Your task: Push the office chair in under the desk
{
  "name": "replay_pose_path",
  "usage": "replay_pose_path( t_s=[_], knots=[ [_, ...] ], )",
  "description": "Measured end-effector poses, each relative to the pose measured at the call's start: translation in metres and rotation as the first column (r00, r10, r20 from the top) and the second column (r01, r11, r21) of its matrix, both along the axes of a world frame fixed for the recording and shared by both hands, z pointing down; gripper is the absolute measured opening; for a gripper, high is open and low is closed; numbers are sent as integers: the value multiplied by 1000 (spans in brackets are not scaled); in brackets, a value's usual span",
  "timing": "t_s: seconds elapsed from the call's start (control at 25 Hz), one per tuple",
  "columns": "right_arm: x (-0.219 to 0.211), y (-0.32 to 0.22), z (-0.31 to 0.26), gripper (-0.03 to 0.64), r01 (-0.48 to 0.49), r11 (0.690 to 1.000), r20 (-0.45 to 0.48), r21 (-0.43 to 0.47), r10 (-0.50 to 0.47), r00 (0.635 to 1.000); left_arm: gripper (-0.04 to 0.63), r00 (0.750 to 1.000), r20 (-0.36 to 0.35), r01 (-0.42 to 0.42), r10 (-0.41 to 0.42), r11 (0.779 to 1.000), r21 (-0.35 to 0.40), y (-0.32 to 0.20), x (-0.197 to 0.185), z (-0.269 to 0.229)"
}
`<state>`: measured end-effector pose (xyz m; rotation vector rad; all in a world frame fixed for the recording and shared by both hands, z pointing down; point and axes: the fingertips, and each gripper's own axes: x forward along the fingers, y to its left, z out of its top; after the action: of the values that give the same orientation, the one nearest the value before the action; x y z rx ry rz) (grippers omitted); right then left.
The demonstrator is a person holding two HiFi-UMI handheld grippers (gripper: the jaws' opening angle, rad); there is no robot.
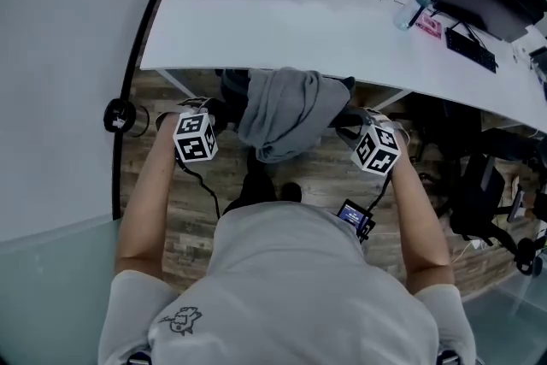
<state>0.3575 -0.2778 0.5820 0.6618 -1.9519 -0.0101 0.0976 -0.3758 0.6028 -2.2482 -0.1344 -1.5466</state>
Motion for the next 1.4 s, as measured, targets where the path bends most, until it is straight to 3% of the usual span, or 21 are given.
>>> replay_pose_path(
  t_s=[0.6, 1.4],
  knots=[
    [48, -80, 0, 133, -100, 995, -2, 4, 100, 995, 121, 996, -20, -89, 89, 996, 17, -100, 56, -2],
    [69, -94, -1, 149, -90, 995, -30, 40, 92, 995, 140, 995, -62, -75, 79, 995, 61, -116, 78, -2]
  ],
)
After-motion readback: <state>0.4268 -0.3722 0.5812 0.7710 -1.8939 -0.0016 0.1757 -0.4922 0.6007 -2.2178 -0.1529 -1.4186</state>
